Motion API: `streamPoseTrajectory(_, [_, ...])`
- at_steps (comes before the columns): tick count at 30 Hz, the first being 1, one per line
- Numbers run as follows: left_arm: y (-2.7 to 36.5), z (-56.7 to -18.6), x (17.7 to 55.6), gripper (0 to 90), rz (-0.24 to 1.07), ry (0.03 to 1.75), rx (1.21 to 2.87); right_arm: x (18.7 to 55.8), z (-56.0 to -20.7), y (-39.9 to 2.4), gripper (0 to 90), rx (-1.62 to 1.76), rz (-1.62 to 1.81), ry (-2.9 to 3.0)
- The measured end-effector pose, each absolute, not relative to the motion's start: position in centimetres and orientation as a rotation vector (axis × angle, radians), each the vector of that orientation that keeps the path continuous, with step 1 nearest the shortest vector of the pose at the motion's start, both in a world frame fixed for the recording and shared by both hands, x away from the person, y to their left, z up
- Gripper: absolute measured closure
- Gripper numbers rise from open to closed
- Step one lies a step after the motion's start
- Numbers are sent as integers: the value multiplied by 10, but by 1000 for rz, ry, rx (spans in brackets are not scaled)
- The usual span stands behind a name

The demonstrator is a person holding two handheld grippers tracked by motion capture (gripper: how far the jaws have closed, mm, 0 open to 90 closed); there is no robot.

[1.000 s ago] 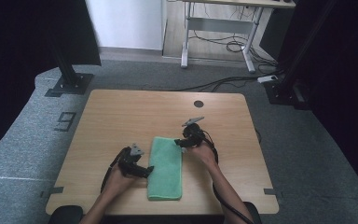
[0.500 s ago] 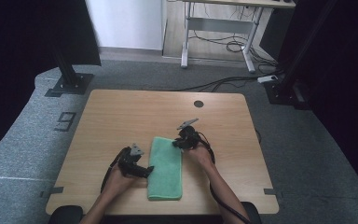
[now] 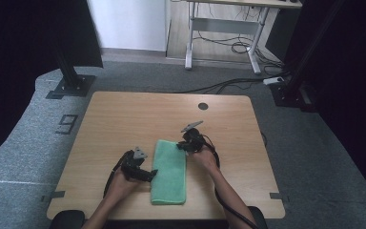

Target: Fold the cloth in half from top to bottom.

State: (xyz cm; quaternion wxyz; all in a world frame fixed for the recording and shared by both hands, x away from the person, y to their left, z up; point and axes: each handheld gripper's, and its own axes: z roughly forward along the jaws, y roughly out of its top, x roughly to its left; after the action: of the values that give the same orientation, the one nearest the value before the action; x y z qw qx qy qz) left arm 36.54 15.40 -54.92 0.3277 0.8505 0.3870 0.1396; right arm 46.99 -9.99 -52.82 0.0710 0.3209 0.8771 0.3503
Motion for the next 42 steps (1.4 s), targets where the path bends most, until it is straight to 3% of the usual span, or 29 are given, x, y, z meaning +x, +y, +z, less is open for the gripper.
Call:
streamPoseTrajectory(17, [149, -549, 380, 0, 375, 1043, 2220, 469, -493, -111, 833, 911, 1159, 2580])
streamPoseTrajectory(42, [149, -549, 379, 0, 379, 1052, 2218, 393, -465, -124, 827, 716, 1308, 2606])
